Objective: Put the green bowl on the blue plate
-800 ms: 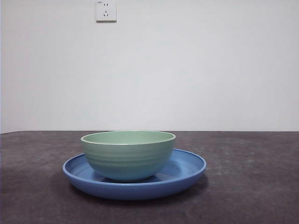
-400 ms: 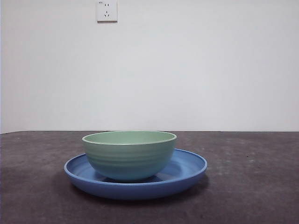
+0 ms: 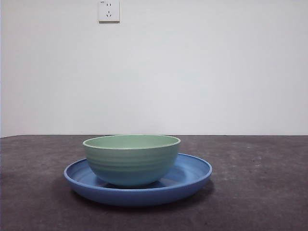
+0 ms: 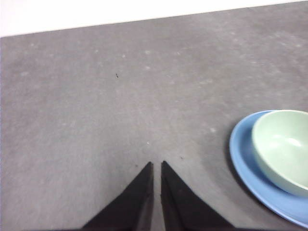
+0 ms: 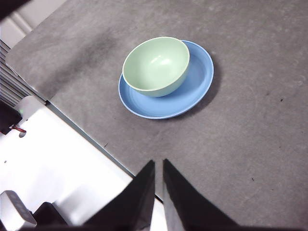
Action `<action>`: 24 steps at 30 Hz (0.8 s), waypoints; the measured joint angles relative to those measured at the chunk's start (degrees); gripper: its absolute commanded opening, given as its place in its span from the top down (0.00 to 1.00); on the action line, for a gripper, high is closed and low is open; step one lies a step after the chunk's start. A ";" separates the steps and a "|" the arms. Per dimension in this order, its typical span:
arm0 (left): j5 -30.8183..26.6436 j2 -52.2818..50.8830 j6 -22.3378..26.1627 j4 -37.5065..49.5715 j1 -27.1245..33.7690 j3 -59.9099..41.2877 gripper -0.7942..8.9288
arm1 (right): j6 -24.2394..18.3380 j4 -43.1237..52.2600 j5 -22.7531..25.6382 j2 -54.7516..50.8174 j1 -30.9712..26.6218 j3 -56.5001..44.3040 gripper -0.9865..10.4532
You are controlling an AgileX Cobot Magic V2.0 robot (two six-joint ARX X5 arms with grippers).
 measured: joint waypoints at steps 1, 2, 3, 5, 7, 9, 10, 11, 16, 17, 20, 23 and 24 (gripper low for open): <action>0.00 -0.72 0.17 3.04 0.46 -2.60 0.89 | 0.00 0.00 0.00 0.00 0.00 0.00 0.89; 0.00 -1.57 0.22 6.64 0.98 -5.68 0.89 | 0.00 0.00 0.00 0.00 0.00 0.00 0.89; 0.00 -2.38 0.20 10.14 1.40 -8.50 0.89 | 0.00 0.00 -0.02 0.00 0.00 0.00 0.89; 0.00 -3.78 0.17 16.13 1.77 -13.44 0.89 | 0.00 0.00 0.00 0.00 0.00 0.00 0.89; 0.00 -5.03 -0.02 21.07 1.90 -17.88 0.89 | 0.00 0.00 -0.02 0.00 0.00 0.00 0.89; -0.04 -6.40 -0.96 23.91 2.19 -21.49 0.89 | 0.00 0.00 -0.02 0.00 0.00 0.00 0.89; -0.22 -7.23 -1.64 24.17 2.38 -22.99 0.89 | 0.00 0.00 -0.02 0.00 0.00 0.00 0.89; -0.46 -8.02 -2.49 24.20 2.67 -24.22 0.89 | 0.00 0.00 -0.02 0.00 0.00 0.00 0.89; -1.31 -11.10 -4.61 24.04 4.57 -26.69 0.89 | 0.00 0.00 -0.02 0.00 0.00 0.00 0.89; -1.55 -11.52 -4.76 24.28 4.81 -26.71 0.89 | 0.00 0.00 0.00 0.00 0.00 0.00 0.89; -1.95 -12.44 -4.96 24.33 4.98 -26.75 0.89 | 0.00 0.00 0.00 0.00 0.00 0.00 0.89; -1.99 -12.85 -4.96 24.02 5.01 -26.75 0.89 | 0.00 0.00 -0.02 0.00 0.00 0.00 0.89; -1.97 -13.00 -4.96 23.85 5.11 -26.75 0.89 | 0.00 0.00 0.00 0.00 0.00 0.00 0.89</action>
